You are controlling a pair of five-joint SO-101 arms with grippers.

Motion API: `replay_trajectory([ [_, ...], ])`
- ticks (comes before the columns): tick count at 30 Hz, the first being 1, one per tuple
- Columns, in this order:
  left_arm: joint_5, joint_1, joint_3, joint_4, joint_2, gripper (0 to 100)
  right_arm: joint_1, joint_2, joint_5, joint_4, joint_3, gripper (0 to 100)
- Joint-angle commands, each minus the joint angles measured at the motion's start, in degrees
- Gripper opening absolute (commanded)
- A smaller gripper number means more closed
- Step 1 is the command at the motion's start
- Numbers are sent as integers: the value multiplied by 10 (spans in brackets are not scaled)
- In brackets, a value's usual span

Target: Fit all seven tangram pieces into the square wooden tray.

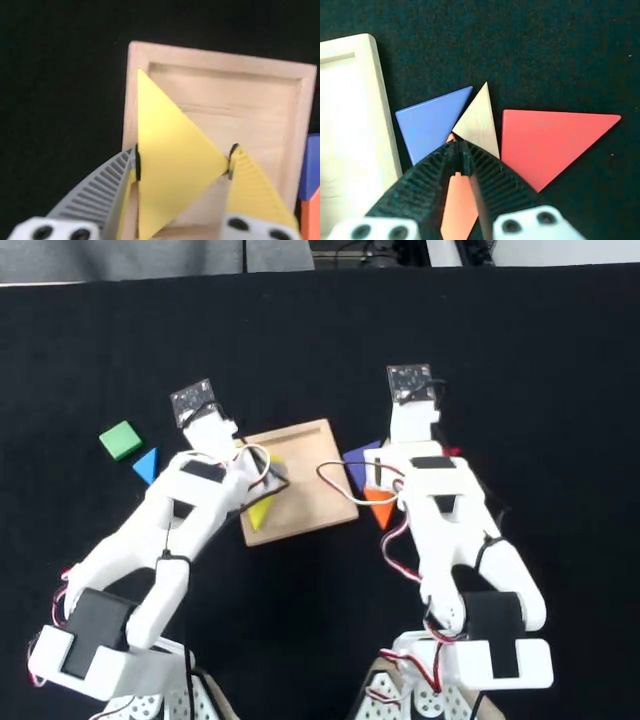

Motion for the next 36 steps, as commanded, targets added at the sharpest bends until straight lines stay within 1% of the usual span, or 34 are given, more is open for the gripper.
replay_trajectory([
  [1, 8, 0, -30, 19, -3, 334, 5, -5, 1, -11, -4, 15],
  [9, 5, -1, -33, 19, -4, 336, 5, -5, 1, -11, -4, 15],
  [11, -1, -14, -49, 26, -28, 336, 5, -5, 1, -11, -4, 15],
  [13, -22, -15, -80, 47, -70, 336, 5, -5, 1, -11, -4, 15],
  [15, -38, 16, -100, 46, -105, 336, 5, -5, 1, -11, -4, 15],
  [17, -65, 59, -105, 26, -115, 336, 5, -5, 1, -11, -4, 15],
  [20, -91, 103, -101, -21, -88, 335, 10, -8, 1, -11, -4, 15],
  [23, -84, 101, -103, -68, -26, 335, 33, -10, 1, -10, -5, 12],
  [25, -84, 96, -102, -83, 18, 335, 56, -10, -1, -11, -7, 12],
  [29, -88, 95, -103, -84, 81, 335, 73, -10, -4, -11, -8, 12],
  [33, -88, 92, -94, -79, 88, 335, 73, -10, -4, -12, -8, 12],
  [36, -89, 96, -90, -58, 88, 335, 73, -10, -4, -12, -8, 12],
])
